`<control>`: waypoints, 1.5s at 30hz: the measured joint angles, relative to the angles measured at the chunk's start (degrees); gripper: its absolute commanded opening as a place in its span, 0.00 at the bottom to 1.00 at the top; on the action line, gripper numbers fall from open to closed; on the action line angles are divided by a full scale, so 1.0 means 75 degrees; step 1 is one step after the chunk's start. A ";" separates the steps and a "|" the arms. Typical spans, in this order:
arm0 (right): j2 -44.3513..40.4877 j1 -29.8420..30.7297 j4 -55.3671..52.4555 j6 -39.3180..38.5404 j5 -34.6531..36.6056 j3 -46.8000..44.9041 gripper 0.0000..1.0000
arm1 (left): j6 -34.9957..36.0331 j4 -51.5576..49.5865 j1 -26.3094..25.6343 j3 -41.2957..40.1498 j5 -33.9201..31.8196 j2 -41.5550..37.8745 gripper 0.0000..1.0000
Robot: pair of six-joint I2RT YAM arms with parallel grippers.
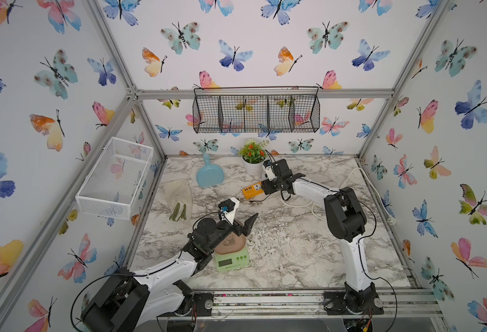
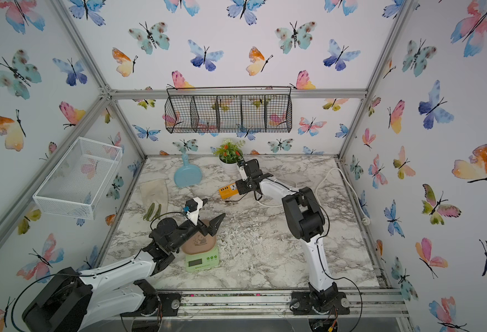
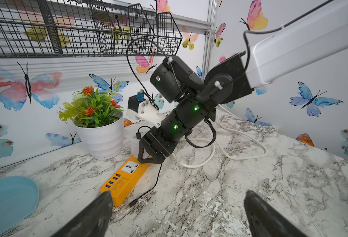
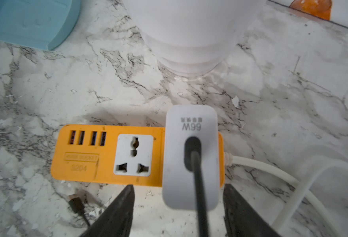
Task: Charge the electronic scale
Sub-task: Insert the plug into the socket, then pick up the charging cable from the center of the board.
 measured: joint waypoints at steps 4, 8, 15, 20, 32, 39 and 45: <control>-0.1032 -0.0006 0.0152 0.0367 -0.0251 -0.0965 0.78 | -0.0003 -0.0012 0.0000 0.0000 0.0000 0.0000 1.00; -0.1836 -0.0038 0.0793 0.1026 -0.0388 -0.2122 0.77 | -0.0003 -0.0044 0.0000 0.0000 -0.0003 -0.0003 1.00; -0.1926 -0.0143 0.2273 0.2850 -0.1049 -0.3818 0.68 | -0.0006 -0.0064 0.0000 0.0000 0.0000 -0.0006 1.00; -0.1801 -0.0154 0.3075 0.3917 -0.1437 -0.4112 0.61 | -0.0061 -0.0061 0.0000 0.0000 -0.0064 -0.0070 0.98; -0.1358 -0.0154 0.4415 0.5371 -0.2075 -0.4328 0.52 | -0.0603 -0.0067 0.0000 0.0017 -0.0752 0.0117 0.97; -0.1195 -0.0154 0.4625 0.5703 -0.2139 -0.4395 0.51 | -0.0985 0.0044 0.0003 0.0321 -0.0938 0.0323 0.95; -0.0912 -0.0154 0.4972 0.5977 -0.2157 -0.4368 0.47 | -0.1172 0.0154 0.0003 0.0414 -0.0912 0.0632 0.94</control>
